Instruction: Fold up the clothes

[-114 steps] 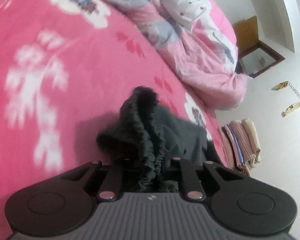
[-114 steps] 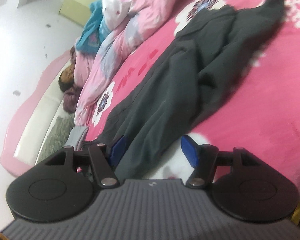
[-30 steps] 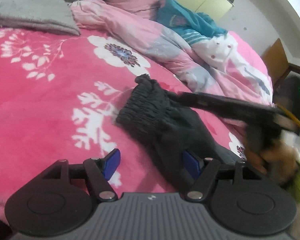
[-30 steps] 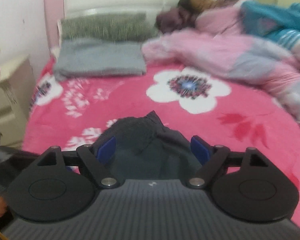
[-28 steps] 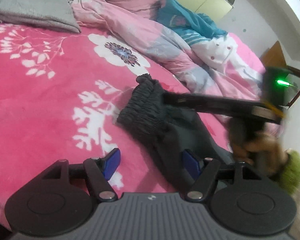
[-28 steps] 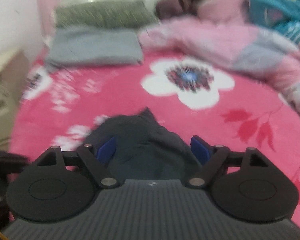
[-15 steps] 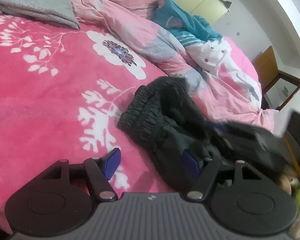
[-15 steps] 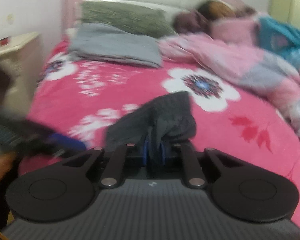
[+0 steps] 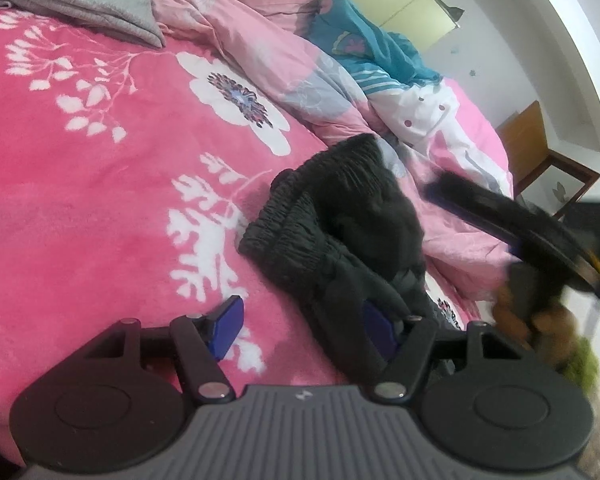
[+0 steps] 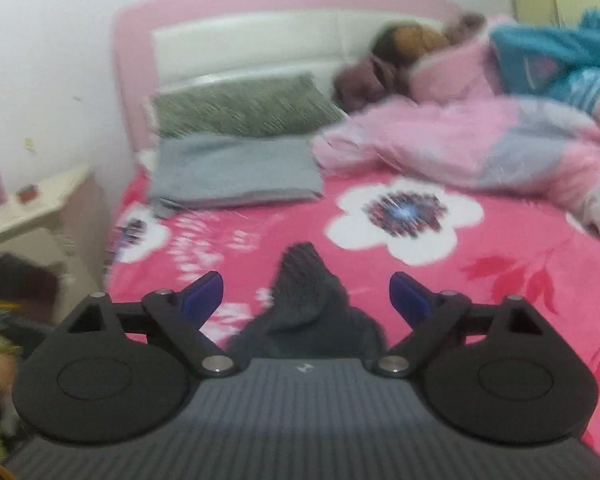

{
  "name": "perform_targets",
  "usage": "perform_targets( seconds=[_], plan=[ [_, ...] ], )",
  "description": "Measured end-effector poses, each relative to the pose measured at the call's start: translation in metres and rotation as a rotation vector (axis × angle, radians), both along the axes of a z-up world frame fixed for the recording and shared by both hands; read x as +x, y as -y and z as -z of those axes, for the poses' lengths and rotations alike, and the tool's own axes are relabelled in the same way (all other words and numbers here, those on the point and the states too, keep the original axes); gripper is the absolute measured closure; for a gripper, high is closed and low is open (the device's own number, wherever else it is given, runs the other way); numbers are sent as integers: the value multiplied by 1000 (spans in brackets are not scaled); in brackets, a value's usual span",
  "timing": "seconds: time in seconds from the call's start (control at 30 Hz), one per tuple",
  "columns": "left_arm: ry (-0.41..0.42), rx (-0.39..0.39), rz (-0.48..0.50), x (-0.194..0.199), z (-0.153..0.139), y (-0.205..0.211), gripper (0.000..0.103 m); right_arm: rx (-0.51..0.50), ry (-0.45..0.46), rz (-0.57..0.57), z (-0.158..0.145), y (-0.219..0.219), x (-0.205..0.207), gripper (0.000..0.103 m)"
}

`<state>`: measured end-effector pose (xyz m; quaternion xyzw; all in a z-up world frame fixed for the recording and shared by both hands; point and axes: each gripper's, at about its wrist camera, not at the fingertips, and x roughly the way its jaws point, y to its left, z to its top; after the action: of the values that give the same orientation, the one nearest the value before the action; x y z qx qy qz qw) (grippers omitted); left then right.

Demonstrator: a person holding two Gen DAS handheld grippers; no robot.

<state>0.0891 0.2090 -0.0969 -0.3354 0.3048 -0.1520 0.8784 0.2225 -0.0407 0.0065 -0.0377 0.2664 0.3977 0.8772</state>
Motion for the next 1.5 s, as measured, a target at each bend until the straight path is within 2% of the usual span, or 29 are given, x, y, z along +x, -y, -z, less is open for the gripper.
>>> perform_targets(
  seconds=[0.17,0.23,0.27,0.37,0.43,0.53,0.67,0.73,0.83,0.97,1.1,1.2,1.3,1.4,1.5],
  plan=[
    [1,7,-3,0,0,1,36,-20,-189,-33,38,-22,57,13],
    [0,2,-5,0,0,0,36,-22,-252,-73,45,-30,65,30],
    [0,-2,-6,0,0,0,36,-38,-263,-85,47,-34,64,53],
    [2,-8,-11,-1,0,0,36,-76,-158,-120,34,-38,40,91],
    [7,-10,-14,-2,-1,-1,36,-72,-62,-128,19,-34,14,91],
    [30,-30,-34,-8,-4,-8,35,-19,59,-97,-8,-3,-26,91],
    [178,-103,-136,-34,-16,-28,30,67,132,9,-38,47,-91,91],
    [240,-99,-145,-43,-21,-29,27,87,160,57,-45,67,-130,91],
    [268,11,-90,-46,-29,-11,27,117,196,144,-50,95,-187,91],
    [349,254,29,-53,-42,36,27,189,221,270,-52,133,-244,91],
    [419,457,180,-69,-49,85,26,270,223,380,-46,171,-283,91],
    [456,612,243,-88,-49,117,26,339,217,450,-33,197,-298,91],
    [474,715,314,-106,-50,135,26,409,208,494,-17,220,-308,91],
    [519,832,381,-121,-52,156,24,475,209,507,-1,237,-312,91],
    [546,953,393,-116,-50,189,24,536,221,505,11,250,-316,91]
  ],
)
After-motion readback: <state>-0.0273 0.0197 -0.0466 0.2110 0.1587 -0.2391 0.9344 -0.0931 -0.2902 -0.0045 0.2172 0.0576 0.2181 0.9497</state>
